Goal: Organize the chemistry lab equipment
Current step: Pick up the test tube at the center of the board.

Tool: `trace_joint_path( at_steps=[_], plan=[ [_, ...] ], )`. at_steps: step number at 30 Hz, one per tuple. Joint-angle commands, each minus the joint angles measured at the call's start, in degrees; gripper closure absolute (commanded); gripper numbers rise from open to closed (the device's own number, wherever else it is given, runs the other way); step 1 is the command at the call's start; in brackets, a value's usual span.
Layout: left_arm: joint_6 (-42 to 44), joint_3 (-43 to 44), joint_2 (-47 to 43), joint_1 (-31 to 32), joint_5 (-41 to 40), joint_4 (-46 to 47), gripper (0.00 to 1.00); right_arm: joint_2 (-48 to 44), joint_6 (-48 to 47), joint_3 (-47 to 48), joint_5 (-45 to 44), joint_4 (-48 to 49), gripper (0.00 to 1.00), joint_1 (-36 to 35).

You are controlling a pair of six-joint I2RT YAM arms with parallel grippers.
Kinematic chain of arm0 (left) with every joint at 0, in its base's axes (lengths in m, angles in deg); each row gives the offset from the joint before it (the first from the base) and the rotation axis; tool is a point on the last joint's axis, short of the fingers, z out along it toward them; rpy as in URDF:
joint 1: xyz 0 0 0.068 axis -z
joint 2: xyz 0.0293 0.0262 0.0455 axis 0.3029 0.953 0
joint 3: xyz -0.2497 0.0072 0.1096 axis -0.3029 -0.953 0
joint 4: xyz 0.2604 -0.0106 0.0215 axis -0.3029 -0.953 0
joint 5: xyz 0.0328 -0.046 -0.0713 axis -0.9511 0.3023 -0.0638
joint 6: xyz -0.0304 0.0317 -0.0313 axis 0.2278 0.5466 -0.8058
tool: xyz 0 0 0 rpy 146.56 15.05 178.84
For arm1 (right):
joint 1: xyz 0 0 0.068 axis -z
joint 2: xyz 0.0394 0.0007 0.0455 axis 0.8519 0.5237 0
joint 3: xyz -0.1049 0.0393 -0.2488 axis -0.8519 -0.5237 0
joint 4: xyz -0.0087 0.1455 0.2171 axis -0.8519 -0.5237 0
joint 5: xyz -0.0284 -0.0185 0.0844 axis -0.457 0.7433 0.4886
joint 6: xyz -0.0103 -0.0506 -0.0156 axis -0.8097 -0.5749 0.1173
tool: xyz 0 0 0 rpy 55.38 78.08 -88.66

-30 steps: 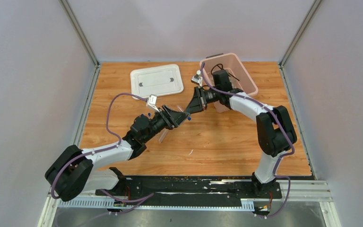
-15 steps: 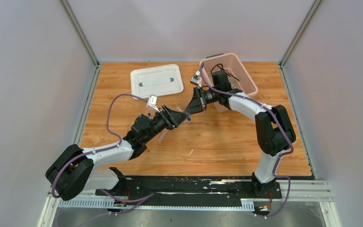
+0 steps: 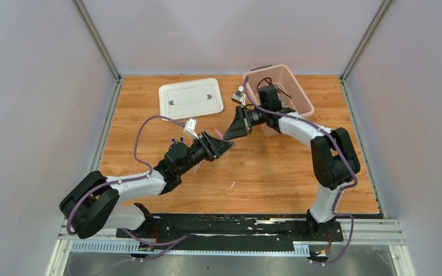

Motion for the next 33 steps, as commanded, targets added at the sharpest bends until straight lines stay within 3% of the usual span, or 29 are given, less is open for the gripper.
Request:
trace_joint_path(
  at_steps=[1, 7, 16, 20, 27, 33],
  plan=[
    [-1.1, 1.1, 1.9, 0.4, -0.4, 3.7, 0.51, 0.1, 0.9, 1.2, 1.2, 2.6, 1.0, -0.2],
    [-1.0, 1.5, 3.2, 0.4, -0.9, 4.9, 0.61, 0.1, 1.1, 1.1, 1.4, 2.8, 1.0, -0.2],
    [1.4, 1.6, 2.4, 0.4, -0.5, 3.0, 1.0, -0.2, -0.8, 1.6, 2.1, 1.7, 1.0, -0.2],
    [5.3, 1.4, 0.9, 0.3, 0.0, -0.6, 1.0, -0.7, -7.5, 3.0, 3.2, -3.1, 0.97, -0.1],
    [16.5, 2.9, -5.7, 0.3, 1.8, -12.5, 1.0, -2.4, -25.2, 6.5, 5.4, -16.2, 0.68, 1.6],
    [26.7, 5.9, -9.9, 0.0, 7.6, -25.2, 1.0, -7.1, -46.3, 12.3, -1.5, -34.8, 0.58, 2.1]
  ],
)
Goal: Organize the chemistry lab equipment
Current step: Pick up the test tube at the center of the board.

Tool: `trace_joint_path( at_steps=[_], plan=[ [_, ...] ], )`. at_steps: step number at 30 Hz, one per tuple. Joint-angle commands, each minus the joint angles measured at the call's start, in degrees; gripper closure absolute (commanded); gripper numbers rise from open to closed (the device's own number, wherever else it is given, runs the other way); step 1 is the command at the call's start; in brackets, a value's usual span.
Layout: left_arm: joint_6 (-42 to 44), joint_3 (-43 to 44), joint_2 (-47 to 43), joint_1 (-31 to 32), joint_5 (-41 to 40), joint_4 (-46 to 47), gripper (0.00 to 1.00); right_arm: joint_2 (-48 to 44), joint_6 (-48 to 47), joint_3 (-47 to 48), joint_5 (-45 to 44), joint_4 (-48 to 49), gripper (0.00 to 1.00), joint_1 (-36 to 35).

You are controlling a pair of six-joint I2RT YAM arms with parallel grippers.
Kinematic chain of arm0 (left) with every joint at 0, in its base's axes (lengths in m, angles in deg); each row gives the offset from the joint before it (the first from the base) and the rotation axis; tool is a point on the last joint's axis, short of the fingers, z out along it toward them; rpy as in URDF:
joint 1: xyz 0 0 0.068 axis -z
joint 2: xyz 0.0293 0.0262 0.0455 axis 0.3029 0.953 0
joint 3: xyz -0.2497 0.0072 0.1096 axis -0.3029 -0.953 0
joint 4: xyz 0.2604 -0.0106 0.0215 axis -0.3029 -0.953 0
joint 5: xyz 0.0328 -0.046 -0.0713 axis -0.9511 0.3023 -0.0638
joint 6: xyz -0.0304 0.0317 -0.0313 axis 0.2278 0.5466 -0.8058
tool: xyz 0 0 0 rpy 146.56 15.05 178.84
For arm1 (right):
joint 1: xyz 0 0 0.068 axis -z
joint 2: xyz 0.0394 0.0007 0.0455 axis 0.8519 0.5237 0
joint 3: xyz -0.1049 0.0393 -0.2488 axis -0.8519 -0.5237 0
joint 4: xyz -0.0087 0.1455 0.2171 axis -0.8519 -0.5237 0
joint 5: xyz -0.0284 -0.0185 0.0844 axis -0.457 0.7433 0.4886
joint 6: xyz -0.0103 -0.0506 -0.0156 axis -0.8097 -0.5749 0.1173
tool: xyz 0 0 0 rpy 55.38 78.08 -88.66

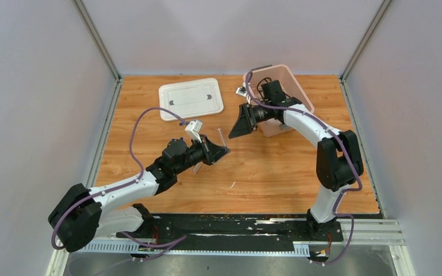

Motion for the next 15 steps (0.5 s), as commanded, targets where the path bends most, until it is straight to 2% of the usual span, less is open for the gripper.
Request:
trace_joint_path(
  at_steps=[1, 5, 8, 10, 13, 15],
  plan=[
    [11.3, 4.0, -3.5, -0.2, 6.1, -11.0, 1.0, -7.3, -19.8, 5.3, -4.0, -14.4, 0.57, 0.5],
    [16.6, 7.3, -4.2, -0.3, 13.1, -20.4, 1.0, -12.8, -30.5, 5.4, -10.3, -18.3, 0.54, 0.3],
    [20.9, 10.0, -4.2, -0.3, 17.7, -28.8, 1.0, -19.6, -38.9, 1.3, -14.9, -15.7, 0.53, 0.0],
    [23.5, 11.6, -4.2, -0.3, 19.5, -33.7, 1.0, -24.6, -45.3, -3.9, -13.5, -12.7, 0.49, -0.1],
    [27.3, 14.1, -4.0, -0.2, 20.8, -39.2, 1.0, -30.8, -64.0, -13.3, -7.0, -14.7, 0.26, -0.5],
    [29.8, 15.6, -3.7, -0.2, 21.1, -42.6, 1.0, -31.0, -75.7, -15.0, -4.6, -20.9, 0.15, -0.6]
  ],
)
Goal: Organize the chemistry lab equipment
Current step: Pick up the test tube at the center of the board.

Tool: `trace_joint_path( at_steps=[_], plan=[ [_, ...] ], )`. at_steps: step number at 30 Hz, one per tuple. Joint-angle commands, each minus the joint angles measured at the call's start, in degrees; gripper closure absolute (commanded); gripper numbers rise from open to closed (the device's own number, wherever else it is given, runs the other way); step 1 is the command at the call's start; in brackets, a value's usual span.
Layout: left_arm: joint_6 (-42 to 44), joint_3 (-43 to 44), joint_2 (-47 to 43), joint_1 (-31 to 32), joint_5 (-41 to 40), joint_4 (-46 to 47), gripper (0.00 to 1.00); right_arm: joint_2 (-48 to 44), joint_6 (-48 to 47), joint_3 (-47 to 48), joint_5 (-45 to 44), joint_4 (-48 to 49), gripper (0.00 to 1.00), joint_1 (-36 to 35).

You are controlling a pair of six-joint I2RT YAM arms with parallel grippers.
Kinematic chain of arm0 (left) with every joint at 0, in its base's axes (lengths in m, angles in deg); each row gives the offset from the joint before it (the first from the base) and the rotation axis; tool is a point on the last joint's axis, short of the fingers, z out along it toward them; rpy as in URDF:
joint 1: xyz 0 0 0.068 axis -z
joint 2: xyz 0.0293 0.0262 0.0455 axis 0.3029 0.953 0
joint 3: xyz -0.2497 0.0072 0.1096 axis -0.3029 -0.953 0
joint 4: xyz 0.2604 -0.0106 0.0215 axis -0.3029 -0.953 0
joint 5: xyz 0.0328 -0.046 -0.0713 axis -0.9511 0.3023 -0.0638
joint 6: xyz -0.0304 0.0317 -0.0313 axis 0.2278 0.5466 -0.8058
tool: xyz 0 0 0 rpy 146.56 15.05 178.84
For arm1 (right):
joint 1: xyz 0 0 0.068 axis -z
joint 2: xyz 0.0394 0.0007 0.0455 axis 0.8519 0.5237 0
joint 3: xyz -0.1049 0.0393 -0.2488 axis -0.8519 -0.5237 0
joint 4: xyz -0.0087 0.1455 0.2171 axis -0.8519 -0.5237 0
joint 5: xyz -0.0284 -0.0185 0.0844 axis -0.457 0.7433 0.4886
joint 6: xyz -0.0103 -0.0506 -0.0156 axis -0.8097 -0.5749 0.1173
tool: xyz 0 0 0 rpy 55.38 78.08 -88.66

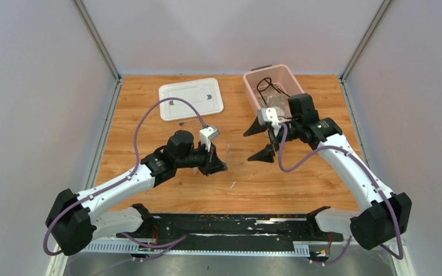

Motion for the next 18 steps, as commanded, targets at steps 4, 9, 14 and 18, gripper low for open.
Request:
trace_joint_path(
  at_steps=[4, 9, 14, 18],
  plan=[
    [12.8, 7.4, 0.5, 0.0, 4.5, -15.3, 1.0, 3.0, -34.2, -2.6, 8.1, -15.1, 0.14, -1.1],
    [15.4, 8.7, 2.3, 0.1, 5.2, -16.3, 1.0, 11.6, -39.5, 2.8, 12.9, -26.4, 0.18, -1.5],
    [16.5, 9.2, 3.8, 0.5, 6.5, -16.0, 1.0, 23.2, -54.9, 12.2, 17.0, -49.0, 0.27, -1.8],
    [17.0, 10.0, 4.8, 1.0, 7.0, -15.8, 1.0, 29.2, -54.2, 14.9, 18.6, -52.3, 0.33, -3.2]
  ],
)
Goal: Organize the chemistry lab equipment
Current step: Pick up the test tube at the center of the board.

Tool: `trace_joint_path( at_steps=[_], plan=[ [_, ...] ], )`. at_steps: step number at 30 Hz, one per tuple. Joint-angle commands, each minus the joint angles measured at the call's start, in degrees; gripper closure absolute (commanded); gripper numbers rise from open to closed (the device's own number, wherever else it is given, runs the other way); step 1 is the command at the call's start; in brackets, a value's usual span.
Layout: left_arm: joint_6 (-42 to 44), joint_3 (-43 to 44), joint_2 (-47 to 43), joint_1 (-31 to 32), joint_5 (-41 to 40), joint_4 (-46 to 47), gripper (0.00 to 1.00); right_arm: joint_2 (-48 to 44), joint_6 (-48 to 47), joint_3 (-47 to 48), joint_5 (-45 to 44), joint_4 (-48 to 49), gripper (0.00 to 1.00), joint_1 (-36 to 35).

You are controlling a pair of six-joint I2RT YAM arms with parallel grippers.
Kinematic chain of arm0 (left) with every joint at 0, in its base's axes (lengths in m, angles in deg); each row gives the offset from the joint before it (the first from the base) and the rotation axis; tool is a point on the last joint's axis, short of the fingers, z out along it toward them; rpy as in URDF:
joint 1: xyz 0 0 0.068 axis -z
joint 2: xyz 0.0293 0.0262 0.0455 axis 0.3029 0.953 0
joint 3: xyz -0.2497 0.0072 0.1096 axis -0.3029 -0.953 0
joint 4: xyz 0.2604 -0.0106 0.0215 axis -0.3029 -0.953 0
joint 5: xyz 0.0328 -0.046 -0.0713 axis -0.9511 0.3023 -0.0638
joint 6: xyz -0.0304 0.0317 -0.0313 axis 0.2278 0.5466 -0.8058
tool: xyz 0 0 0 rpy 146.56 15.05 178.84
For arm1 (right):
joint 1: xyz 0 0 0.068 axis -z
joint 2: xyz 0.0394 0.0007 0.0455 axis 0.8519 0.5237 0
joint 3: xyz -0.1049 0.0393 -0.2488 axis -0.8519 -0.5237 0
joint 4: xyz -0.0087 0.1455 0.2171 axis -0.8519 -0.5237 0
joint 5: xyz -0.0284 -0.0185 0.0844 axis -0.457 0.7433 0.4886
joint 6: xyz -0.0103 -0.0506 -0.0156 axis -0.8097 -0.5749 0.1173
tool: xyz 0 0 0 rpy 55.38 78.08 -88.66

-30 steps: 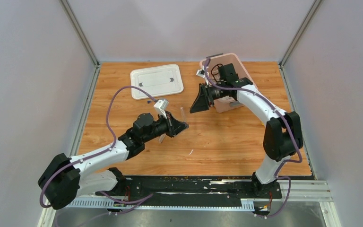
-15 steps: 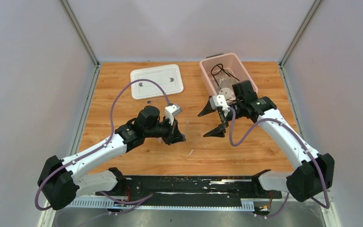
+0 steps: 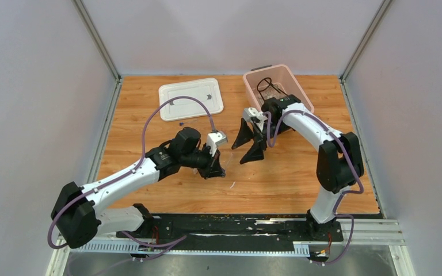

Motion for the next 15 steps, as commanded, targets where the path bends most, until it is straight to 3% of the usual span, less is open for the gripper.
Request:
trace_joint_path(
  at_steps=[1, 7, 15],
  plan=[
    [2.6, 3.3, 0.9, 0.7, 1.9, -0.1, 1.0, 4.0, -7.8, 2.8, 5.6, -11.8, 0.33, -2.0],
    [3.2, 3.7, 1.4, 0.7, 1.4, -0.3, 1.0, 4.8, -7.6, 3.5, 4.2, -11.8, 0.37, -5.2],
    [3.1, 3.9, 2.3, 0.7, 0.2, -0.8, 1.0, 5.6, -5.5, 5.3, 3.4, -11.8, 0.57, -5.6]
  ],
)
